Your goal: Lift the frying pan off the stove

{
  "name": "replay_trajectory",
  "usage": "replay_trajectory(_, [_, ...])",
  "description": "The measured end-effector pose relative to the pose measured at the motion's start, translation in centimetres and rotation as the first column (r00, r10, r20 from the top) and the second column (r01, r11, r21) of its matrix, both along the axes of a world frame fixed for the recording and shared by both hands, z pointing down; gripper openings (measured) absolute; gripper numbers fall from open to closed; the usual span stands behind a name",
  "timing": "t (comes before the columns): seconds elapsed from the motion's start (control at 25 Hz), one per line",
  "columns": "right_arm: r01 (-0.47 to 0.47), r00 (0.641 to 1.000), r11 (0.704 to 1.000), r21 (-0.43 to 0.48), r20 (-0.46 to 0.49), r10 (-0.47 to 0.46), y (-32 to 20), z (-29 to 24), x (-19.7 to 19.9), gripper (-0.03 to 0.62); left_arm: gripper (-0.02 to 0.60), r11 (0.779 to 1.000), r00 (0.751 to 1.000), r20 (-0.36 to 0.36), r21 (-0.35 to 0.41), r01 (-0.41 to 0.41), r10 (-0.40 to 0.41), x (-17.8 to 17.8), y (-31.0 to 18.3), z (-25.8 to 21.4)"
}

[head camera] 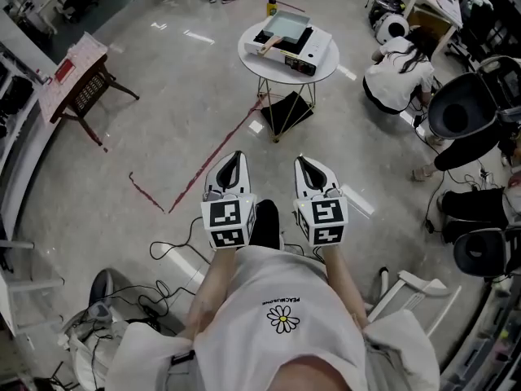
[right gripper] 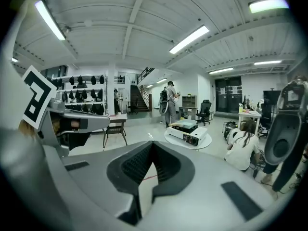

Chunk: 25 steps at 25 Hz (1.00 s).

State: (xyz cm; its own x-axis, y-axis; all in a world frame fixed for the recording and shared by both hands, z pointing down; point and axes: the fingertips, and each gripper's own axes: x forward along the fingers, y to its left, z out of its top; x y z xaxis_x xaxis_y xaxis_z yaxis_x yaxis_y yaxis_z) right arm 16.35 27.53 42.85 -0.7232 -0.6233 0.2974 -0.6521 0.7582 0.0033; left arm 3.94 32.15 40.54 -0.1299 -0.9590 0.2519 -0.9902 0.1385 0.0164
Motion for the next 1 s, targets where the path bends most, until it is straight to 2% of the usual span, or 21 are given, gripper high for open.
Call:
replay_trajectory(0.24, [0.036,0.999,0.998,0.046,-0.033,-0.034,-2.1,-0.1,-1.5,0.002,0.000,0.999,1.000,-0.004,0.029,0.016,-0.016,-1.8,-2.7,-0.5])
replay_trajectory(0.44, [0.008,1.000,0.994,0.108,-0.022,-0.005,-6.4,-1.7,-2.3,0.002,0.000,0.998,1.000,0.008,0.067,-0.012,0.012,-3.1,-7.2,-1.6])
replay_trajectory(0.6, [0.001,0.999,0.990,0.138,-0.045,0.005,-10.2,-2.3,-3.7,0.002,0.000,0.997,1.000,-0.008,0.082,-0.011,0.012,-5.1,-11.4,-2.0])
replay_trajectory(1.0, [-0.013,0.996,0.999,0.049,-0.089,0.017,-20.3,-0.6,-10.7,0.002,0.000,0.997,0.997,-0.044,-0.008,-0.071,0.070,-11.1,-23.8,-0.4])
